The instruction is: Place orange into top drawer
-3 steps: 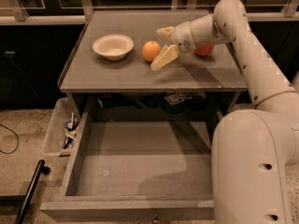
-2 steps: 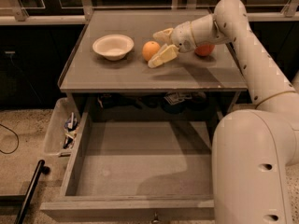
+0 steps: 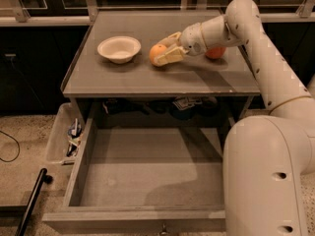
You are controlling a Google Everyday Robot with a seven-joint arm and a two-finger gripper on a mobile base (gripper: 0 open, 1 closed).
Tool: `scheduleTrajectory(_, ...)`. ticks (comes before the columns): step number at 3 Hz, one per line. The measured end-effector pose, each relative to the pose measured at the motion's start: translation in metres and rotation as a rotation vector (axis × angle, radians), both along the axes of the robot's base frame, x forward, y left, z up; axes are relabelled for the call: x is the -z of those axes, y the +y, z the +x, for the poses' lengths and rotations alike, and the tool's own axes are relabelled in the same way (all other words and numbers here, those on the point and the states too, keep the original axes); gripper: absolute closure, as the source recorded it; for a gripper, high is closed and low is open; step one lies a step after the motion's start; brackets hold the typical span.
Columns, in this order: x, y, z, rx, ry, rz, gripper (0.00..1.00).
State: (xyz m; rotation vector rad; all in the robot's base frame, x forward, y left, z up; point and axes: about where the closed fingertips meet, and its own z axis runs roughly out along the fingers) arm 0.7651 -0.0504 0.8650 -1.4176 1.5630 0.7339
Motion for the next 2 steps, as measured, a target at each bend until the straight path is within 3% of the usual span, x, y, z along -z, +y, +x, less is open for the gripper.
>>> scheduleTrajectory(1, 0.0001, 0.0001, 0.0, 0.0, 0.0, 0.0, 0.89)
scheduleTrajectory(2, 0.0006, 0.0005, -0.0001, 0.0, 0.002, -0.001, 1.0)
